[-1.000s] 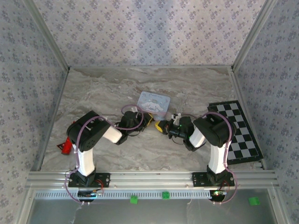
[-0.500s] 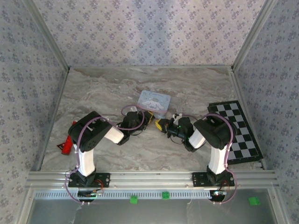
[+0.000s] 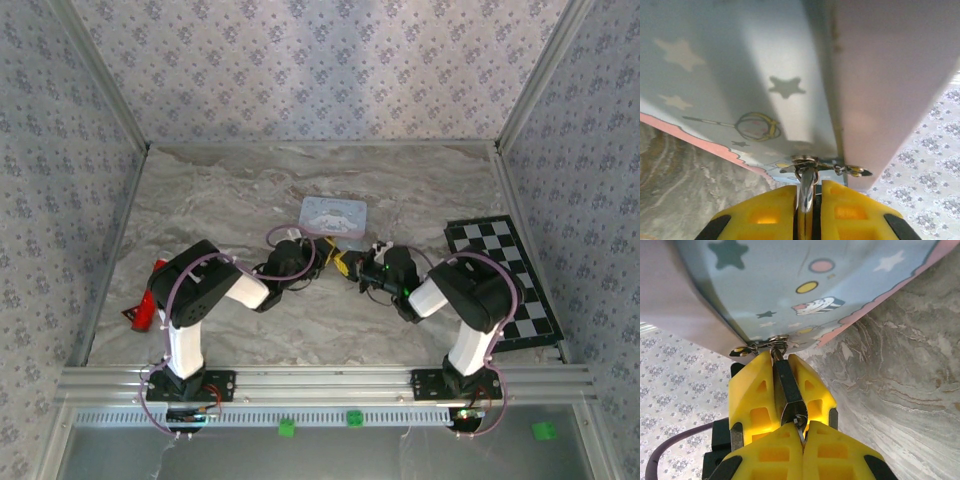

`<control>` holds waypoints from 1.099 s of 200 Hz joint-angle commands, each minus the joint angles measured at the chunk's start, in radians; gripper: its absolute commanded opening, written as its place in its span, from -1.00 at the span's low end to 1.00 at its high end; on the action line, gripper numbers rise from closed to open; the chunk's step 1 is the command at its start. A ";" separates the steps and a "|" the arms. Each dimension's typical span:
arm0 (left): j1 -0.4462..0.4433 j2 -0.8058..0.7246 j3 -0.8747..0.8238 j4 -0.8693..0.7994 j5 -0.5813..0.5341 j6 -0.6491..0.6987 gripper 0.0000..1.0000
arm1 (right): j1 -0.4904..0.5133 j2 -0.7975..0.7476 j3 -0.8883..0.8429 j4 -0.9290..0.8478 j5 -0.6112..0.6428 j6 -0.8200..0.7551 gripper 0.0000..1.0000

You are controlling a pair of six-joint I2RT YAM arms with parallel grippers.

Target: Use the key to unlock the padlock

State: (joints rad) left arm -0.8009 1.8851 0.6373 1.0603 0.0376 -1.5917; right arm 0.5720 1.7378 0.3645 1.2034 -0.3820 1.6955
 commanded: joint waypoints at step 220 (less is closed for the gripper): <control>0.031 -0.138 -0.018 -0.137 0.159 0.116 -1.00 | 0.061 -0.721 0.152 -1.233 0.277 -1.151 0.16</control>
State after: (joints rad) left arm -0.7757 1.8000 0.6228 0.9043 0.1696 -1.5150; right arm 0.5632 1.0798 0.4999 0.1982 -0.3153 0.8845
